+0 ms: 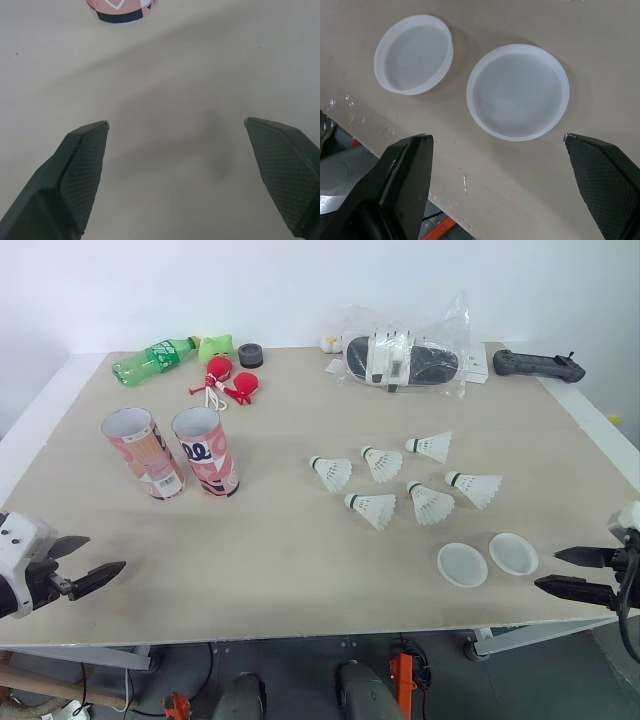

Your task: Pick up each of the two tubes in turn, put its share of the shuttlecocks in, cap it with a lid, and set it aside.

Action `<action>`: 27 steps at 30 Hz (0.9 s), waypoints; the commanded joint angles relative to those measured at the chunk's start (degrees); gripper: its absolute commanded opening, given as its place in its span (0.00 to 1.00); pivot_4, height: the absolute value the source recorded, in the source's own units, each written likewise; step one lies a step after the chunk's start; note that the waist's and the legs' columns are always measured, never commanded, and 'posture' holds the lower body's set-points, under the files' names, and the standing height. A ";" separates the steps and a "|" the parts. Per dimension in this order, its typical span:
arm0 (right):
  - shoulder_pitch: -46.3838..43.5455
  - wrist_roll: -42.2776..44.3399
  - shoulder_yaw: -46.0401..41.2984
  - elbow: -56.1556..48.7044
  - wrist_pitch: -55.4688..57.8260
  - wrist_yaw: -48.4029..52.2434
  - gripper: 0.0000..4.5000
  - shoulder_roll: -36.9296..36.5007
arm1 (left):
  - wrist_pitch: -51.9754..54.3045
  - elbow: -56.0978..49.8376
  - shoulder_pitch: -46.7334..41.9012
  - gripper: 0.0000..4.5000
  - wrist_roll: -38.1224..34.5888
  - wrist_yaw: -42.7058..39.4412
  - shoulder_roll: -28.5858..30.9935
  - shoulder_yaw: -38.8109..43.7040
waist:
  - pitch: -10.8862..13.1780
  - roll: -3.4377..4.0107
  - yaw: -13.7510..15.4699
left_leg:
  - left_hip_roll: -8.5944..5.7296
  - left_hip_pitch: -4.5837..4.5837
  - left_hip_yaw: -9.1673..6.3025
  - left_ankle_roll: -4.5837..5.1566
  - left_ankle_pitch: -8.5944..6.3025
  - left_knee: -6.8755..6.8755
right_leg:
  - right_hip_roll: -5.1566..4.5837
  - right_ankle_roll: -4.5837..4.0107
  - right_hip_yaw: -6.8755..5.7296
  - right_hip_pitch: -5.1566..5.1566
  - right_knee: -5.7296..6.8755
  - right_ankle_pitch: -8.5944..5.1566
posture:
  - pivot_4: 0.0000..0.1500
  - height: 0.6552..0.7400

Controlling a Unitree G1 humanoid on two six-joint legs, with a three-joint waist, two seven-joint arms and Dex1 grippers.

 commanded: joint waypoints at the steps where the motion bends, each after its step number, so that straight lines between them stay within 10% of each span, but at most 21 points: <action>1: 0.08 0.72 -2.65 -0.81 -0.33 0.06 0.99 -0.23 | -0.70 -0.18 -0.78 1.00 -0.05 -0.46 0.89 1.53 | 0.00 0.00 0.00 | 0.00 0.00 0.00 0.00 0.00 0.00 | 0.00 0.00 0.00 0.00 0.00 0.00 | 1.00 1.00; 27: -1.85 5.23 -4.88 -2.29 1.30 0.49 0.99 1.10 | 0.58 -1.16 -1.41 1.00 -0.57 1.32 -0.18 1.52 | 0.00 0.00 0.00 | 0.00 0.00 0.00 0.00 0.00 0.00 | 0.00 0.03 0.00 0.01 0.01 0.02 | 1.00 1.00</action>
